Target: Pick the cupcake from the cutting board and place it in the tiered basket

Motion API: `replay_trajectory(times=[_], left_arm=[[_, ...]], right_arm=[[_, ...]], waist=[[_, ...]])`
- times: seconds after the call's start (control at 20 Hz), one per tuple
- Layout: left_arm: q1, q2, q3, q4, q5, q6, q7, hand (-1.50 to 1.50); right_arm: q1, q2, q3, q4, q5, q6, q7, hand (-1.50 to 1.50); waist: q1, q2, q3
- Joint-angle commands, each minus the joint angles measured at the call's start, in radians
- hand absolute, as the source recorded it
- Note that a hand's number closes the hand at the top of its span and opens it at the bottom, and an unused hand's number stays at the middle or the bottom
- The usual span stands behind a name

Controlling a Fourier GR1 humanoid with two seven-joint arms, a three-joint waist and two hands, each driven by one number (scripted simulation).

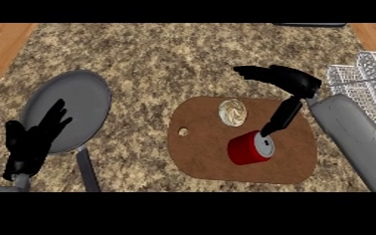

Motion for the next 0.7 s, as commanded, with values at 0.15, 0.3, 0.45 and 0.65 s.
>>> replay_trajectory(times=[0.15, 0.3, 0.45, 0.65], left_arm=[[0.038, -0.004, 0.047, -0.051, -0.005, 0.005, 0.061, 0.0], [0.063, -0.014, 0.042, -0.074, -0.025, 0.01, 0.056, 0.0], [0.065, -0.04, 0.038, -0.045, -0.056, 0.007, 0.021, 0.0], [0.015, -0.004, 0.092, 0.021, -0.029, -0.08, 0.026, 0.0]], right_arm=[[-0.129, 0.096, -0.021, 0.039, -0.005, 0.124, 0.193, -1.5], [-0.165, 0.102, -0.008, 0.159, 0.046, 0.201, 0.148, -1.5], [-0.212, 0.075, -0.04, 0.144, 0.025, 0.267, 0.26, -1.5], [-0.239, 0.094, -0.039, 0.226, 0.127, 0.263, 0.231, -1.5]], waist=[[-0.028, -0.005, -0.001], [-0.02, -0.002, -0.001], [-0.029, -0.004, -0.002], [-0.026, -0.001, -0.001]])
